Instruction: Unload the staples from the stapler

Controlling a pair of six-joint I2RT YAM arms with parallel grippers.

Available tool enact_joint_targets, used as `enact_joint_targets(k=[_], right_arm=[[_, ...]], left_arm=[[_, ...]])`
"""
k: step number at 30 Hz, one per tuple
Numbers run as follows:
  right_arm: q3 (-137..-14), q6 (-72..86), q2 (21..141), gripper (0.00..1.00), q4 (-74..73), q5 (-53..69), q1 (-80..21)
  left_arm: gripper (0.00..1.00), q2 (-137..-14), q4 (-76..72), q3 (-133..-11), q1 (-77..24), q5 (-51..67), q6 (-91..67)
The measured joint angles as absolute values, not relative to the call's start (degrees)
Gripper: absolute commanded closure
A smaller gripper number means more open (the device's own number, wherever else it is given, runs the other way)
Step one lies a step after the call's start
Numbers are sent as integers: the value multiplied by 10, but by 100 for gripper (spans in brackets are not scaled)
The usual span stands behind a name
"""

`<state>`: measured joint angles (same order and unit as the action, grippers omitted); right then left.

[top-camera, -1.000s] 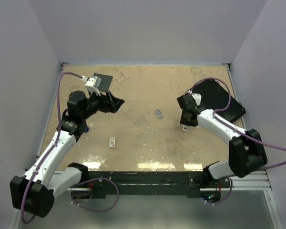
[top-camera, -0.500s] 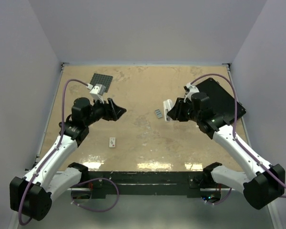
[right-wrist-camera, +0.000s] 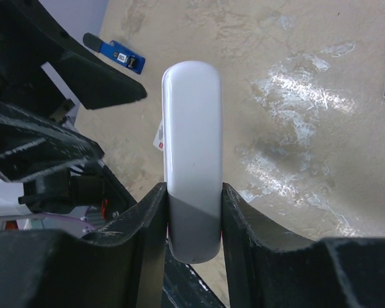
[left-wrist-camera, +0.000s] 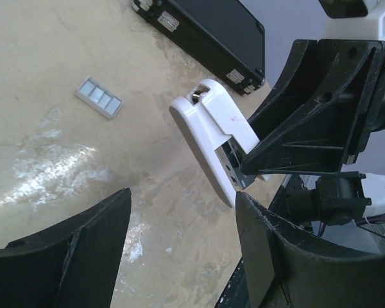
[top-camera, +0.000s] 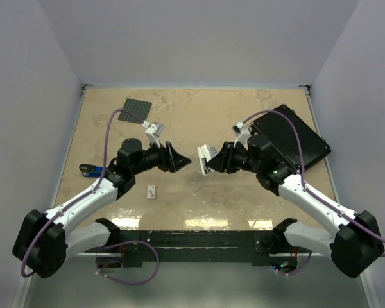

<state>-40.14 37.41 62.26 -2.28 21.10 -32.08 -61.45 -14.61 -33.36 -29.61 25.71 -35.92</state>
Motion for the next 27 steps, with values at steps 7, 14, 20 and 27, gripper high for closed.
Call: enact_joint_targets(k=[7,14,20,27], right_arm=[[-382,415,624,100,17,201,-328],[-382,425,627,100,23,188,-330],[-382,427,633,100,26,178,-330],[-382,427,650,100,27,162,-330]], left_arm=[[33,-675,-178,-334,-355,216,-381],[32,-709,-215,-329,-370,205,-416],[36,-720,-219,-329,-384,188,-420],[41,-741,-199,-343,-388,167,-414]])
